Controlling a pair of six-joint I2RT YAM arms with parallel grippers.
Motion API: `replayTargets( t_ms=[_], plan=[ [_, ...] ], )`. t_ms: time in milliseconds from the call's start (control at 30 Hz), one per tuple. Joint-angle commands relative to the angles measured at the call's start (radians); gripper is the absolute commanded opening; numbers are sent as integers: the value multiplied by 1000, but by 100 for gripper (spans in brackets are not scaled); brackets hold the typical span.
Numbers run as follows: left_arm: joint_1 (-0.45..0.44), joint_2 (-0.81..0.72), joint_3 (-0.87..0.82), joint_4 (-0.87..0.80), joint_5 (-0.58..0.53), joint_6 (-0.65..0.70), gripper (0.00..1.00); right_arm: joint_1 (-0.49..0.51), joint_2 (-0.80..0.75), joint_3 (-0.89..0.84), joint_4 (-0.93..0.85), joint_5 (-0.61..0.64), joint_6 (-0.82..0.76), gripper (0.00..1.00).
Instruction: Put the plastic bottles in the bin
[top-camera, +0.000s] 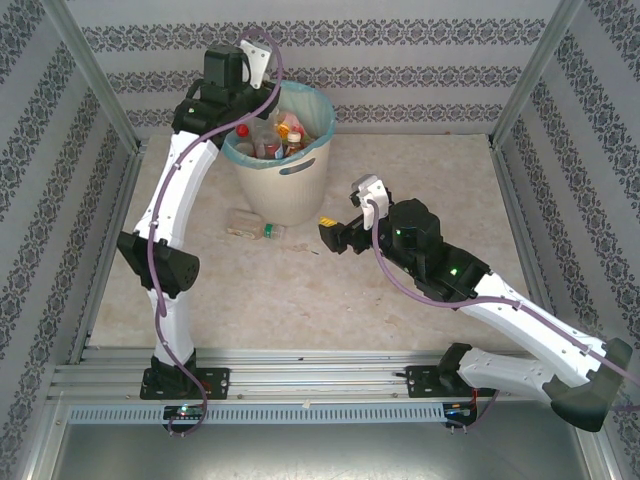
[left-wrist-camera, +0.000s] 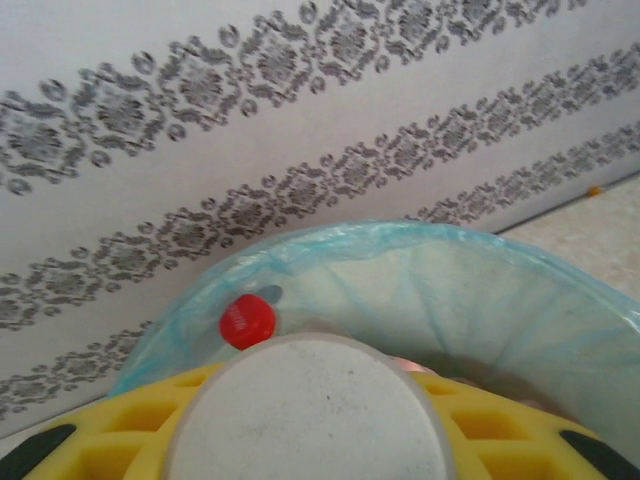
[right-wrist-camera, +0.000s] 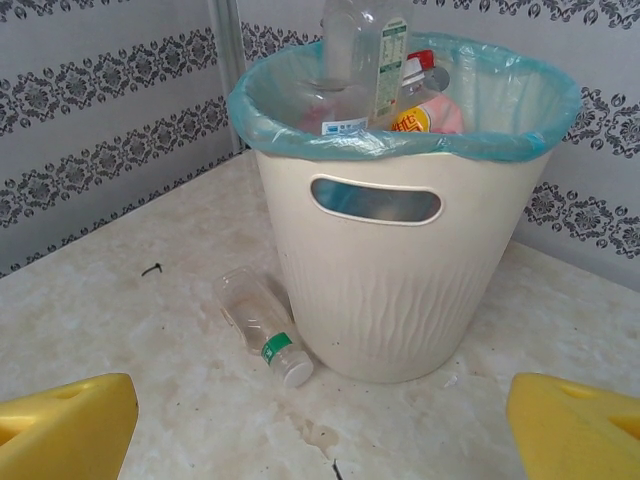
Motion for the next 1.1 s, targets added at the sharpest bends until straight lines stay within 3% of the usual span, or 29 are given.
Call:
replayTargets(
  t_ms=[0,133,333,567,867,1067],
  plan=[
    [7,-111,-108,163,-110,44,0,-9,-14,-25,24,10,9,95],
    [14,-175,-299,313,-174,57,0,-10,-20,-42,21,6,23,95],
    [34,-137,-375,318,-151,16,0,-11,-20,-42,12,4,19,95],
    [42,-82,-322,228,-104,-37,0,-11,-3,-41,4,3,25,96],
    [44,-130,-341,309,55,-113,0,-11,6,-25,1,-1,16,96],
    [42,-114,-350,219,118,-164,0,-11,0,-39,8,3,31,95]
  ],
)
